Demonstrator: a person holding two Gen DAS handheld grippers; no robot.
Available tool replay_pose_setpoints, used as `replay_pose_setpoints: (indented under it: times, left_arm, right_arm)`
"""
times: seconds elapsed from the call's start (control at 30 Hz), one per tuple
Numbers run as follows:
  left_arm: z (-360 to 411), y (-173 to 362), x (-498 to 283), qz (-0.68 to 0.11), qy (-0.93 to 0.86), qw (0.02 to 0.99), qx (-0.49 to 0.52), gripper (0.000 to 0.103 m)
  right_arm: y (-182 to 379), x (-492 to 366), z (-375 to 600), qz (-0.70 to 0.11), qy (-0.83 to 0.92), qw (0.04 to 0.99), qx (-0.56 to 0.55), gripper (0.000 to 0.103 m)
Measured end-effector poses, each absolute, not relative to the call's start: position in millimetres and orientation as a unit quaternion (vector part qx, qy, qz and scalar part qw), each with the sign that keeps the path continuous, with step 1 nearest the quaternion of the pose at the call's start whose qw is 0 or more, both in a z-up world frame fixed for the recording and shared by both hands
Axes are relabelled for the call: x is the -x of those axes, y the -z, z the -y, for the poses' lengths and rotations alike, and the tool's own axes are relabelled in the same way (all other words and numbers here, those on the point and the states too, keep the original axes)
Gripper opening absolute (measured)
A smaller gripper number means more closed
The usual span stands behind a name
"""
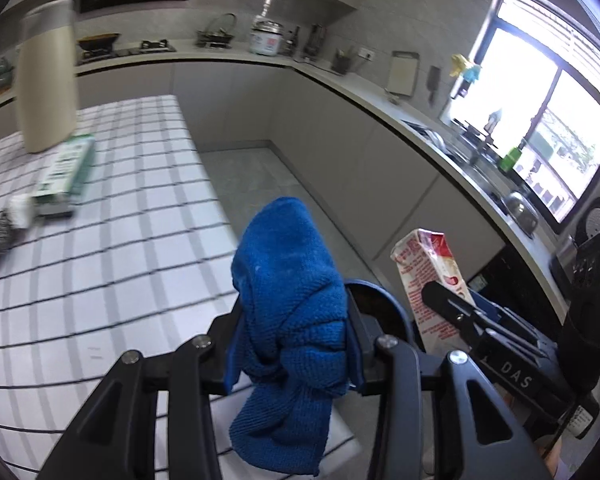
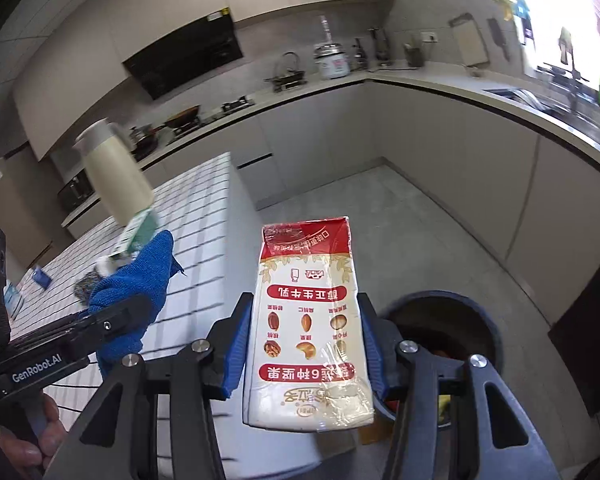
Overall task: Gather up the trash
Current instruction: 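Carry the blue cloth and milk carton over the black bin with both tools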
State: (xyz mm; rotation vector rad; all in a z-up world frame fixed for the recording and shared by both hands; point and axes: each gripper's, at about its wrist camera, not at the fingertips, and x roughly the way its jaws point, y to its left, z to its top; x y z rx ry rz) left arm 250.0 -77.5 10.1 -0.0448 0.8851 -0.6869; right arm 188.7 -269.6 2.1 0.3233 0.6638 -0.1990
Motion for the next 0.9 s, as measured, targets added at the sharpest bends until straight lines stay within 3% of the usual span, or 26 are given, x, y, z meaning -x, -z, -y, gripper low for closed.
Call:
replay_pose_setpoints:
  times: [0.37, 0.9]
  left_arm:
    - [193.5, 38.0, -231.4, -0.459, 0.356, 0.814, 0.004, 0.042]
    - [250.2, 114.4, -241.2, -0.516, 0.324, 0.793, -0.021, 0.045]
  right_arm:
    - [37.2, -149.2, 391.6, -0.359, 0.139, 0.906, -0.176, 0.052]
    - [121.3, -173.7, 452.0, -0.414, 0.121, 0.882, -0.191, 0.052]
